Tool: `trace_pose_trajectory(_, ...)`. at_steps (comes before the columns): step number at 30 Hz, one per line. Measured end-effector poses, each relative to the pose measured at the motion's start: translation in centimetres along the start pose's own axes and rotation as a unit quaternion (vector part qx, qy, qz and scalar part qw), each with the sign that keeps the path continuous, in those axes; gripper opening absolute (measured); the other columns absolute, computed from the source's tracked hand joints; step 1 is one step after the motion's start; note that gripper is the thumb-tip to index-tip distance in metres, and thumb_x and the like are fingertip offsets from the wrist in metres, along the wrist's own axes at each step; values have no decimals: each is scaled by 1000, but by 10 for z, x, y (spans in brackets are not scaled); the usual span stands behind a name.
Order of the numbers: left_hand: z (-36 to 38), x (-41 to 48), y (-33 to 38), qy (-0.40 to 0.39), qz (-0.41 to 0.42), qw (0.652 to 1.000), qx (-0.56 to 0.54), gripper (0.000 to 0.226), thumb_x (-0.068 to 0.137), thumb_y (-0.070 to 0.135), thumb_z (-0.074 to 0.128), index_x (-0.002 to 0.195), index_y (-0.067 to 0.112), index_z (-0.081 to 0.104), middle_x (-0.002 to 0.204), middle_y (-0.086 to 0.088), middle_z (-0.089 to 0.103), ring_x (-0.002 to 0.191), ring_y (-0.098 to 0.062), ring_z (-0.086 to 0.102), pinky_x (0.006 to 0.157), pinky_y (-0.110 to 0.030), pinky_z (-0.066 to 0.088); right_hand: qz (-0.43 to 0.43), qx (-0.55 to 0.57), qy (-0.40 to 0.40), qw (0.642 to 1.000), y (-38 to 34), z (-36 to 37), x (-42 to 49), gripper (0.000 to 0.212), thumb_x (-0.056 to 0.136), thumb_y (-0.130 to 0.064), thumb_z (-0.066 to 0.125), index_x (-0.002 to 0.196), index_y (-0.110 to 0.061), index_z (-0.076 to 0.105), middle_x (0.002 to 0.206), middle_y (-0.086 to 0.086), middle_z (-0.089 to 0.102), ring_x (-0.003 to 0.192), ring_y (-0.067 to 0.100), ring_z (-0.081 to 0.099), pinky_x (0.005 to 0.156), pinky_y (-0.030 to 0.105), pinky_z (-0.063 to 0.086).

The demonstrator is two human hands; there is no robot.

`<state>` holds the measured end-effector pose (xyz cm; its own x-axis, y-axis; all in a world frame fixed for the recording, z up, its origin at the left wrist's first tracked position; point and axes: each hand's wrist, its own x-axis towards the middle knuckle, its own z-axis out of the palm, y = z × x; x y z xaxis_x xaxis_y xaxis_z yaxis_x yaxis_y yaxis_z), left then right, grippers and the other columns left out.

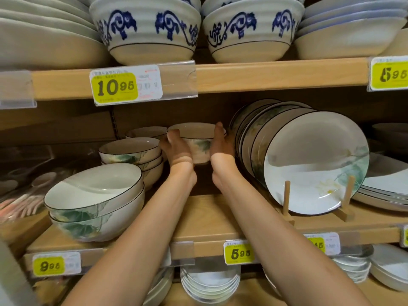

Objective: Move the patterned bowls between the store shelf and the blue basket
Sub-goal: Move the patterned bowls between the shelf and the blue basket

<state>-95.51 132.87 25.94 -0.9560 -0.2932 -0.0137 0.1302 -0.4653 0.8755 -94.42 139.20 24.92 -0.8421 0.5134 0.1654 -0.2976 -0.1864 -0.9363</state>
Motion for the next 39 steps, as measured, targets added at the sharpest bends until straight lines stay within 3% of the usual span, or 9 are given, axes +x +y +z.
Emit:
trace_pose_trajectory(4, 18, 23, 2, -51, 29, 998, -18, 48, 99, 37, 36, 144, 21, 30, 132, -12, 48, 114, -31, 52, 97, -41, 46, -30, 48, -7, 998, -2, 21, 29, 53, 99, -49, 36, 146, -25, 30, 142, 10, 44, 126, 29, 47, 107, 48, 40)
trace_pose_trajectory(6, 26, 38, 3, -51, 18, 999, -2, 53, 96, 42, 37, 145, 20, 33, 141, -13, 43, 123, -32, 47, 104, -44, 40, -64, 37, -5, 997, -3, 29, 43, 48, 101, -48, 31, 143, -24, 34, 138, 10, 47, 124, 28, 49, 107, 47, 40)
trace_pose_trajectory(9, 36, 58, 0, -40, 5, 999, 36, 59, 96, 49, 34, 148, 23, 34, 151, -13, 34, 136, -32, 36, 113, -48, 30, -116, 8, 9, 993, -1, 35, 66, 48, 103, -43, 27, 146, -20, 33, 142, 10, 44, 127, 26, 44, 107, 33, 34)
trace_pose_trajectory(14, 48, 84, -17, -91, 17, 995, -36, 60, 97, 55, 31, 148, 23, 35, 149, -10, 42, 134, -27, 44, 114, -45, 33, -155, 7, 34, 987, 10, 42, 102, 47, 104, -39, 27, 145, -18, 36, 144, 8, 42, 127, 18, 42, 98, 23, 28)
trace_pose_trajectory(21, 58, 112, -36, -71, 97, 993, -6, 51, 101, 50, 29, 139, 20, 46, 134, -10, 55, 123, -27, 52, 109, -45, 39, -146, -34, 53, 987, 35, 52, 132, 47, 103, -43, 28, 143, -21, 37, 141, 8, 47, 127, 25, 46, 100, 32, 37)
trace_pose_trajectory(26, 58, 127, -50, -21, 140, 987, 74, 50, 102, 43, 27, 147, 23, 36, 147, -10, 43, 134, -28, 40, 114, -45, 30, -102, -83, 62, 989, 46, 52, 144, 50, 101, -47, 28, 140, -19, 43, 138, 10, 51, 125, 29, 49, 98, 32, 36)
trace_pose_trajectory(32, 57, 135, -58, -29, 150, 986, 68, 48, 103, 38, 29, 147, 19, 33, 149, -9, 41, 135, -26, 40, 115, -41, 30, -66, -120, 59, 989, 55, 53, 152, 54, 100, -50, 27, 141, -18, 41, 141, 10, 48, 129, 31, 46, 105, 41, 35)
trace_pose_trajectory(39, 52, 138, -73, -38, 82, 992, 92, 52, 102, 45, 25, 148, 21, 32, 146, -7, 43, 132, -25, 43, 113, -44, 33, -66, -140, 66, 986, 64, 52, 152, 57, 100, -50, 27, 144, -16, 36, 148, 10, 42, 134, 30, 40, 106, 41, 32)
